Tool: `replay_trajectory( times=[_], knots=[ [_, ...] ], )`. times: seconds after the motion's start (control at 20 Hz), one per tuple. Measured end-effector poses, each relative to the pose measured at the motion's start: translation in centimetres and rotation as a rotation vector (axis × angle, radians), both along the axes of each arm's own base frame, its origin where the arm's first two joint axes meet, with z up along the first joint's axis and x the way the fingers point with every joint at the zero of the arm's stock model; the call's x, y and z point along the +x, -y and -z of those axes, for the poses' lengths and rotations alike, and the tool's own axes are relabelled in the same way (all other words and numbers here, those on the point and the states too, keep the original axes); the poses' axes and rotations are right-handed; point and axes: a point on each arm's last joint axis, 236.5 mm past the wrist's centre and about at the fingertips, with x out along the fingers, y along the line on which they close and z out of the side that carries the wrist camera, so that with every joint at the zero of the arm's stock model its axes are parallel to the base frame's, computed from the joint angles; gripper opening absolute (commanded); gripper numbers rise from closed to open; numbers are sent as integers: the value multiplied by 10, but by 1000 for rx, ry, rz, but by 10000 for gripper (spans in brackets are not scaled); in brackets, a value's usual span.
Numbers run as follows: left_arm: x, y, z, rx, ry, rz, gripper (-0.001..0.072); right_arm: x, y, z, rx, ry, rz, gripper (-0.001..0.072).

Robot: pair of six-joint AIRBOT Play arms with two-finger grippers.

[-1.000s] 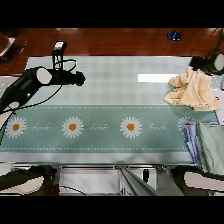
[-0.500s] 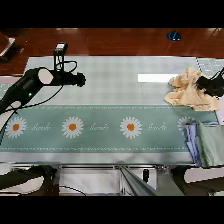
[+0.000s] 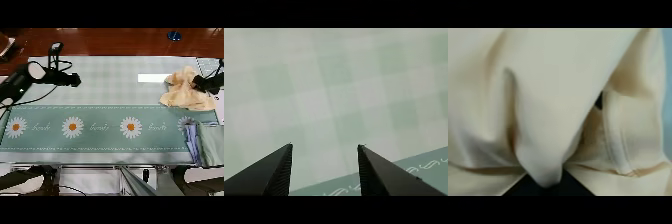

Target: Fold the shirts.

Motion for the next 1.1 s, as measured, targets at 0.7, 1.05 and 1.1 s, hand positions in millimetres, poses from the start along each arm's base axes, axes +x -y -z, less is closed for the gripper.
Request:
replay_trajectory(
  times=[0.7,1.05,1.1],
  knots=[
    [-126,-12,-52,-165,100,-10,502,-48,-172,-495,-214,1076,-417,18],
    [-112,-14,-74,-171,244,-29,502,-108,-277,-474,-116,951,-753,19],
    [-107,-15,-78,-172,270,-40,502,-113,-298,-451,-74,883,-820,19]
  ],
)
